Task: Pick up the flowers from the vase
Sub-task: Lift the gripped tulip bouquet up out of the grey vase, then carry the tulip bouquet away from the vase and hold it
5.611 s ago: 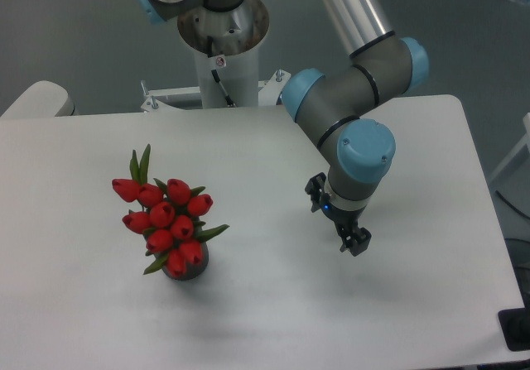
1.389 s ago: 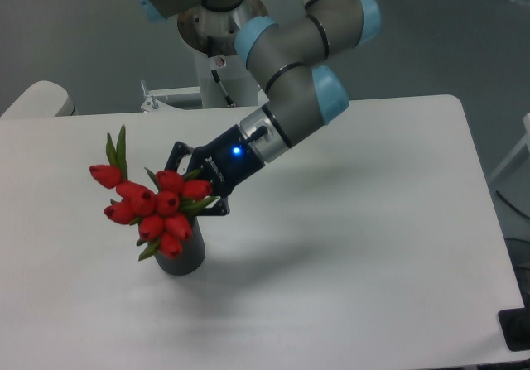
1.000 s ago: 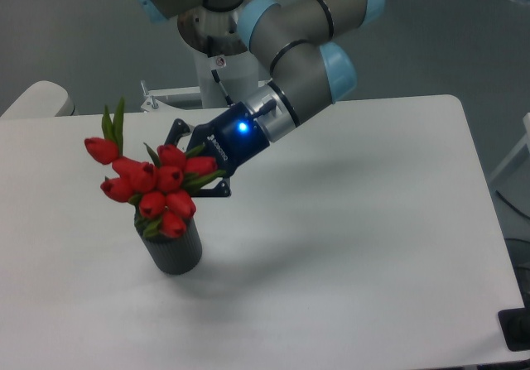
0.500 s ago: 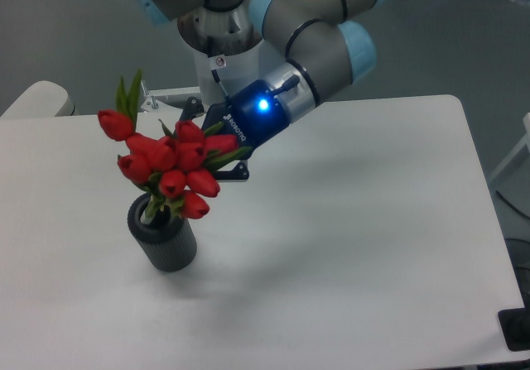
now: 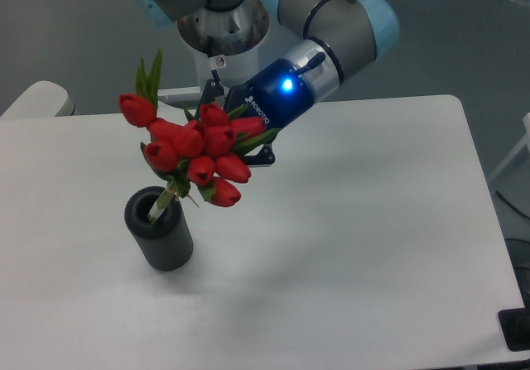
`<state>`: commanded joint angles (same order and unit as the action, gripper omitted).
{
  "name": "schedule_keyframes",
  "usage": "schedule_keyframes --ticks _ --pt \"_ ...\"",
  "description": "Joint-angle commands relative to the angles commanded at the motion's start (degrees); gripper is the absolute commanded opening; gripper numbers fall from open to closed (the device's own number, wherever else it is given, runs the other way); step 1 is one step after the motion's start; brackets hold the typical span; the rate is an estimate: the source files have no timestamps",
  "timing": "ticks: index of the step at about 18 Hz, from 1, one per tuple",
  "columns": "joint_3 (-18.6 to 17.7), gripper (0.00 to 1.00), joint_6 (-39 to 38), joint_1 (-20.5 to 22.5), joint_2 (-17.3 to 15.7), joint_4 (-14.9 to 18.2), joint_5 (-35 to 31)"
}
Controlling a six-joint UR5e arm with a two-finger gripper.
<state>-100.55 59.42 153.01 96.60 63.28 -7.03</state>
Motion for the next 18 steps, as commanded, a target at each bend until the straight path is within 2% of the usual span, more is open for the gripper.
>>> schedule_keyframes --ticks 3,6,8,12,15,18 --pt "1.31 0.04 -3.08 1.41 -0.09 0.00 -0.09" --pt "3.68 0.04 -2.73 3.95 0.08 -0.35 -0.52" --pt "5.62 0.04 -2.30 4.49 1.40 -0.87 -1.14" --pt "9.66 0.04 -2.03 4.75 4.21 -3.60 -8.06" --pt "11.77 0.04 0.33 4.66 6.76 -3.60 -14.83" --pt "12.22 0.03 2.01 4.93 8.96 -3.60 -18.53"
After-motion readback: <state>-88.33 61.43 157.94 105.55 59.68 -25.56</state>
